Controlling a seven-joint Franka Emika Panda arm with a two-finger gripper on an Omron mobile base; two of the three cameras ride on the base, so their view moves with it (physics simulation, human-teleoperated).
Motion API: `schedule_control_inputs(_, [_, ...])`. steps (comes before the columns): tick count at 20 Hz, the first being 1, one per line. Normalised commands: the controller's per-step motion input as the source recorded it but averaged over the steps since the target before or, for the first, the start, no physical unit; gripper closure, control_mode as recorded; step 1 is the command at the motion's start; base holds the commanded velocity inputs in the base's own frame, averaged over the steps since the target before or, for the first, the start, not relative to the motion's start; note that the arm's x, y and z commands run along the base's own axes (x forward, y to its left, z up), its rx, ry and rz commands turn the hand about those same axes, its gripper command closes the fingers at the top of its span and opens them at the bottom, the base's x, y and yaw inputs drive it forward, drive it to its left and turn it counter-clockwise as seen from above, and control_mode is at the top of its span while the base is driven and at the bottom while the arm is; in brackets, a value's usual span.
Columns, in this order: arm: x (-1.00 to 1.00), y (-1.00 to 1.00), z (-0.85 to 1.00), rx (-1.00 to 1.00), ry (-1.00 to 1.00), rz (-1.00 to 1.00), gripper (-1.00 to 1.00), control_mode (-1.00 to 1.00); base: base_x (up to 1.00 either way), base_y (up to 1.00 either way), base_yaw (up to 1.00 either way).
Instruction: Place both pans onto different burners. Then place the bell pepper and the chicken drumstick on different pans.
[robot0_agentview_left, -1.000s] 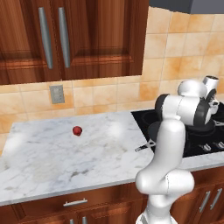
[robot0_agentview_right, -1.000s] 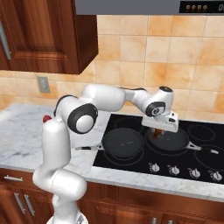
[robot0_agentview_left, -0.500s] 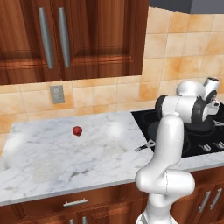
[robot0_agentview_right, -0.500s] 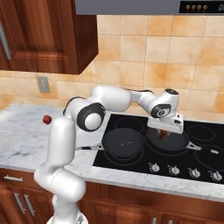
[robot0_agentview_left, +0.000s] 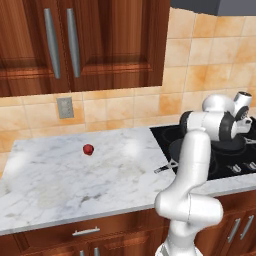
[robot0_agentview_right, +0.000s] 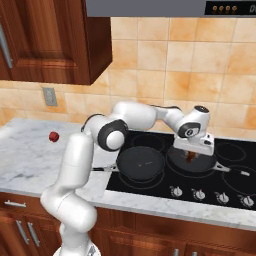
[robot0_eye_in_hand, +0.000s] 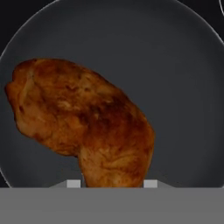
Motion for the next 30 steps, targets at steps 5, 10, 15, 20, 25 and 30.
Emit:
schedule_control_inputs(5, [0.01, -0.03, -0.20, 0.00, 0.00, 0.00, 1.00, -1.00, 0.00, 0.00, 0.00])
schedule_control_inputs(10, [0.00, 0.00, -0.20, 0.00, 0.00, 0.00, 1.00, -1.00, 0.00, 0.00, 0.00])
schedule_control_inputs(15, [0.00, 0.00, -0.25, 0.00, 0.00, 0.00, 1.00, -1.00, 0.00, 0.00, 0.00])
schedule_control_inputs(20, [0.00, 0.00, -0.19, 0.00, 0.00, 0.00, -1.00, -1.00, 0.00, 0.00, 0.00])
schedule_control_inputs(25, [0.00, 0.00, 0.00, 0.00, 0.00, 0.00, -1.00, -1.00, 0.00, 0.00, 0.00])
schedule_control_inputs(30, [0.00, 0.00, 0.12, 0.00, 0.00, 0.00, -1.00, -1.00, 0.00, 0.00, 0.00])
